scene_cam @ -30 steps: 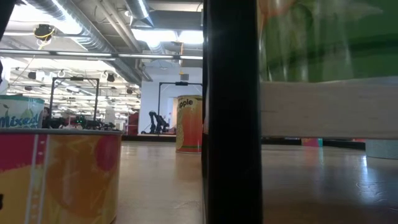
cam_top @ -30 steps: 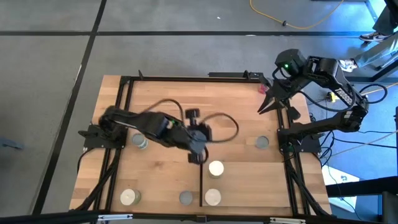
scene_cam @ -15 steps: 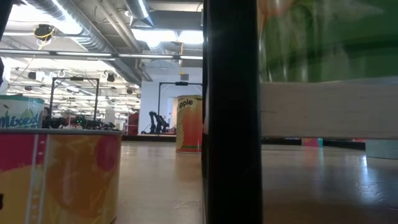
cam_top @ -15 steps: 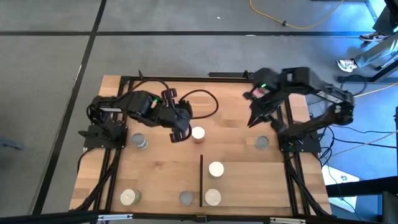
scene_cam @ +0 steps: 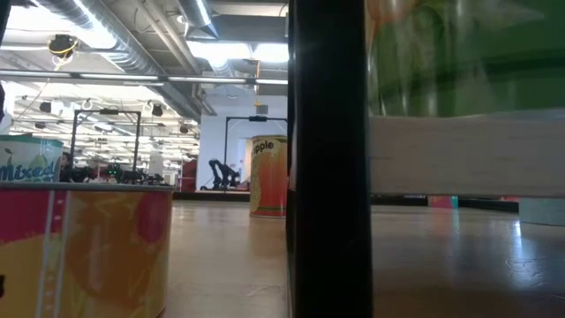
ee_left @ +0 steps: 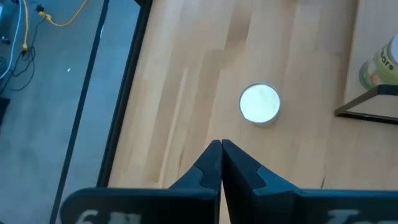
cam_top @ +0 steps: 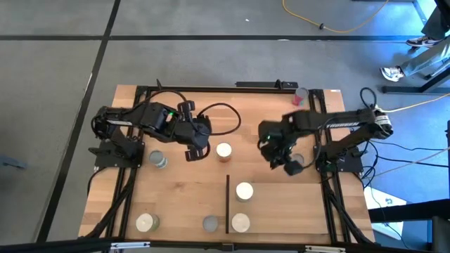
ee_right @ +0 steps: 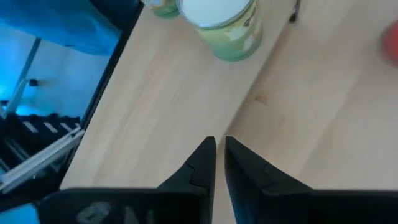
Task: Pick and place cans onto a shelf
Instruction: Adjust the canned pear on the shelf
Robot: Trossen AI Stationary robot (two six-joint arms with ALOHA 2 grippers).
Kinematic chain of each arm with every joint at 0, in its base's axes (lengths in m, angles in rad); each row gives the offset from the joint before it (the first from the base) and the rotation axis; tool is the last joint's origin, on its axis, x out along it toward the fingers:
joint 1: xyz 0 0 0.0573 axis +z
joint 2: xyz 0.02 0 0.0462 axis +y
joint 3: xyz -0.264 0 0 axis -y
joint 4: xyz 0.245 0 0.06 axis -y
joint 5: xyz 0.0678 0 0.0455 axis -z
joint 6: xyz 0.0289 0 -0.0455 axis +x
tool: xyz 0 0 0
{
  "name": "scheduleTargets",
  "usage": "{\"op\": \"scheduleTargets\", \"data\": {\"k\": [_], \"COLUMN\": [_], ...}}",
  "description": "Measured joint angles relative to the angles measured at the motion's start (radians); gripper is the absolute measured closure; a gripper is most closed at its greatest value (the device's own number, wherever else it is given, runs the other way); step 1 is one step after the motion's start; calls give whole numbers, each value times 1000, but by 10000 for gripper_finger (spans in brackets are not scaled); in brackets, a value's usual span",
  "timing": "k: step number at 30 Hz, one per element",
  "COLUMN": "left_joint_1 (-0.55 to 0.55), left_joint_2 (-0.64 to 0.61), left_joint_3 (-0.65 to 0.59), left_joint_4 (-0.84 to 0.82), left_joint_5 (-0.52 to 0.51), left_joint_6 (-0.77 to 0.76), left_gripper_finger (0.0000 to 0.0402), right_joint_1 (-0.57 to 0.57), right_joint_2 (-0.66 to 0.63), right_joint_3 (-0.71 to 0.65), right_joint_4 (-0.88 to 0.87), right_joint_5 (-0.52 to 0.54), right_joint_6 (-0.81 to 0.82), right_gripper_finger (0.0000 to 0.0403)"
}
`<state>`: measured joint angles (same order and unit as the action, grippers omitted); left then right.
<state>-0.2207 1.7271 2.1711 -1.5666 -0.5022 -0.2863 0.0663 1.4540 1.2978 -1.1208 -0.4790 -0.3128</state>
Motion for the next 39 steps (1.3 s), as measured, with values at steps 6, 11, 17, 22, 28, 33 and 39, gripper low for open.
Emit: {"op": "scheduleTargets", "data": {"k": [6, 11, 17, 22, 28, 33, 39], "left_joint_1": [0, 0, 0, 0, 0, 0, 0], "left_joint_2": [-8, -8, -8, -8, -8, -8, -8], "left_joint_3": [-12, -12, -12, -12, -12, -12, -12], "left_joint_4": [-5, -4, -5, -5, -4, -5, -5], "left_joint_5": [0, 17, 39, 52, 52, 52, 52], "left_joint_6": [0, 0, 0, 0, -1, -2, -3], "left_gripper_finger": [401, 401, 401, 401, 401, 401, 401], "right_joint_1": [106, 166, 192, 194, 194, 194, 193], "right_joint_2": [10, 44, 97, 114, 116, 116, 116], "right_joint_3": [-173, -251, -248, -246, -245, -245, -245], "right_joint_4": [253, 466, 555, 649, 715, 731, 783], "right_joint_5": [45, 97, 127, 111, 111, 111, 68], "right_joint_6": [107, 201, 204, 196, 151, 143, 97], "right_gripper_finger": [366, 366, 366, 366, 366, 366, 366]}}
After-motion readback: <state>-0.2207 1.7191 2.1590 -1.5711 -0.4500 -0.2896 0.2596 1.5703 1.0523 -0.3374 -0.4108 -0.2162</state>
